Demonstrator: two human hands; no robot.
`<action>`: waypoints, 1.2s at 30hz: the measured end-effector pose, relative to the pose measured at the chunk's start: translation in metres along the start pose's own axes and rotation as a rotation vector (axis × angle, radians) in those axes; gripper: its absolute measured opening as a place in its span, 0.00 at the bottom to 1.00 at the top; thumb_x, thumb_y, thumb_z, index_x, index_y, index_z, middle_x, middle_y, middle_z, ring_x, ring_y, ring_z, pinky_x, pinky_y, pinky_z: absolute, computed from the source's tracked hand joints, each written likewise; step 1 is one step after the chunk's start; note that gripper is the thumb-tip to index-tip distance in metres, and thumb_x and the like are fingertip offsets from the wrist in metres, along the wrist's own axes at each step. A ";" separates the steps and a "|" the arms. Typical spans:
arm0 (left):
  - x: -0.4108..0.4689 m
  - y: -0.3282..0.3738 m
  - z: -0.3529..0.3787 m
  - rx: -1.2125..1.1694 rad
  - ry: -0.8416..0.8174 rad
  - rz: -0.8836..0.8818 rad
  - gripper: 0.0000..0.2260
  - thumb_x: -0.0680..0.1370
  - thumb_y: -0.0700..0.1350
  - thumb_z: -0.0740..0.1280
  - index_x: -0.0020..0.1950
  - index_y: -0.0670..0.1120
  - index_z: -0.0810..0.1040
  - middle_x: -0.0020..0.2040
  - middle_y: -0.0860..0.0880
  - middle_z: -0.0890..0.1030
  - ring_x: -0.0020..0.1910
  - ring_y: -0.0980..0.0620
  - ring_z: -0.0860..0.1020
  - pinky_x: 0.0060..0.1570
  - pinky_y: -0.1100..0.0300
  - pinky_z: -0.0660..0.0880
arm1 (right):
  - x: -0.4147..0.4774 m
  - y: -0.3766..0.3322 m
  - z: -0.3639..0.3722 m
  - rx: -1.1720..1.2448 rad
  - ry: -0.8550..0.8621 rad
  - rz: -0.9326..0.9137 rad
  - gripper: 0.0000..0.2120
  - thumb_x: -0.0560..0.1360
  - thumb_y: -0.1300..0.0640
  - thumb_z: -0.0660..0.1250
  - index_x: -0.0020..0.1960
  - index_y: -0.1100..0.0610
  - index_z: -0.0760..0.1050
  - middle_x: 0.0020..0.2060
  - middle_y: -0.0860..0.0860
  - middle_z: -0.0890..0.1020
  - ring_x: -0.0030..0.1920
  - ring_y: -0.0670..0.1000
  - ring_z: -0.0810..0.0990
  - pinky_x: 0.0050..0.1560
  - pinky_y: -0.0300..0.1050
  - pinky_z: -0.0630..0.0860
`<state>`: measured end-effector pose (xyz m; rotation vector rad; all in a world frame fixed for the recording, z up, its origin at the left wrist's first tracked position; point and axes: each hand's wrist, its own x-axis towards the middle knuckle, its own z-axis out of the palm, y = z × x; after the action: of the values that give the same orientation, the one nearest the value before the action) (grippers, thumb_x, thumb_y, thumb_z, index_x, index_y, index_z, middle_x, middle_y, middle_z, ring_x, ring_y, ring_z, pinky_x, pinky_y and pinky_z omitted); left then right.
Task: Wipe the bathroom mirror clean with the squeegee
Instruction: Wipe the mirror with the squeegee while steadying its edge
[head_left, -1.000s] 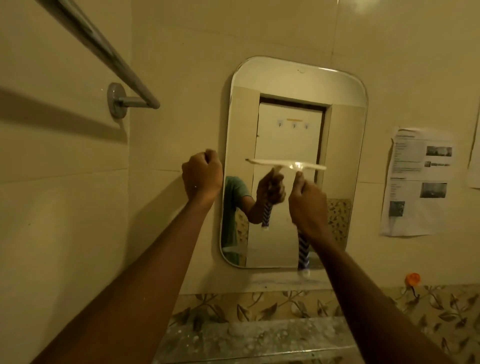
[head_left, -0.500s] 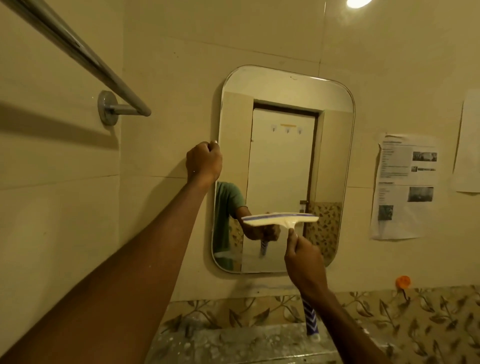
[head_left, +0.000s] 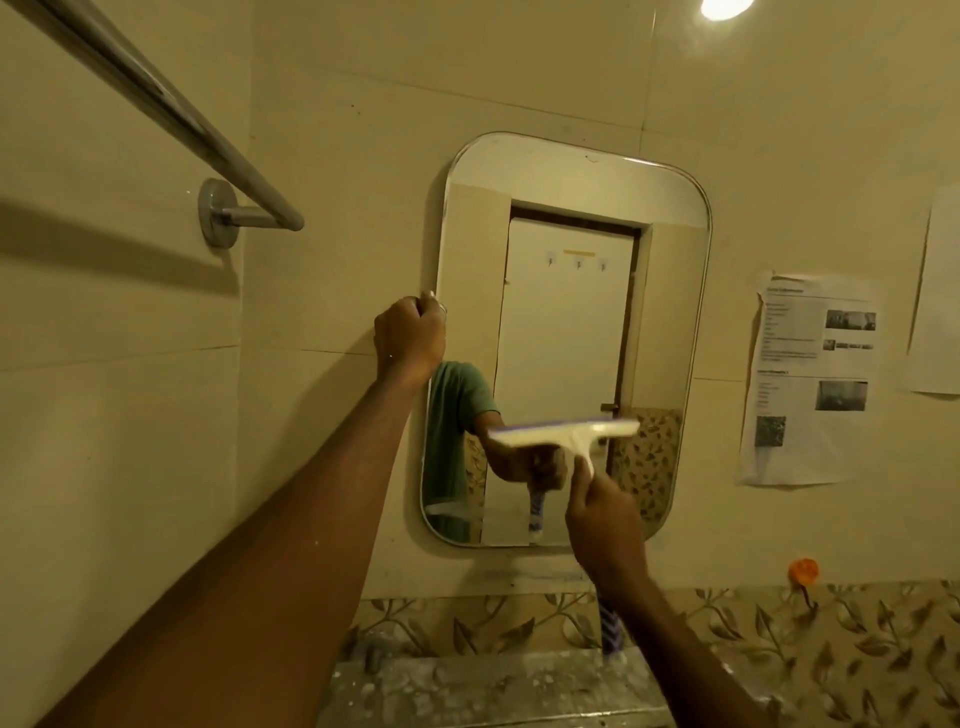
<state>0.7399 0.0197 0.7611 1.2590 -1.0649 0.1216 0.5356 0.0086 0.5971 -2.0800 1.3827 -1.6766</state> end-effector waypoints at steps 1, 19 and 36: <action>-0.001 0.000 0.000 -0.004 -0.002 -0.009 0.16 0.82 0.48 0.54 0.44 0.42 0.76 0.38 0.46 0.74 0.31 0.56 0.69 0.35 0.59 0.68 | -0.007 0.006 0.000 -0.027 -0.012 0.005 0.18 0.83 0.49 0.53 0.35 0.48 0.70 0.25 0.46 0.74 0.22 0.42 0.70 0.20 0.32 0.64; -0.001 -0.015 0.021 -0.082 0.105 0.050 0.18 0.82 0.49 0.55 0.52 0.37 0.77 0.52 0.38 0.79 0.53 0.42 0.76 0.55 0.48 0.74 | 0.012 0.069 -0.021 0.017 0.158 0.183 0.22 0.83 0.46 0.50 0.37 0.53 0.72 0.29 0.56 0.78 0.29 0.57 0.78 0.30 0.56 0.80; -0.005 -0.014 0.021 -0.085 0.074 0.043 0.19 0.82 0.51 0.52 0.53 0.38 0.76 0.54 0.40 0.78 0.55 0.43 0.75 0.57 0.48 0.72 | 0.114 -0.001 -0.082 0.071 0.123 0.030 0.22 0.83 0.47 0.50 0.37 0.57 0.71 0.27 0.53 0.72 0.24 0.49 0.69 0.25 0.42 0.68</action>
<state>0.7333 -0.0002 0.7466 1.1474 -1.0233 0.1526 0.4638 -0.0373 0.7082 -1.9390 1.3592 -1.8407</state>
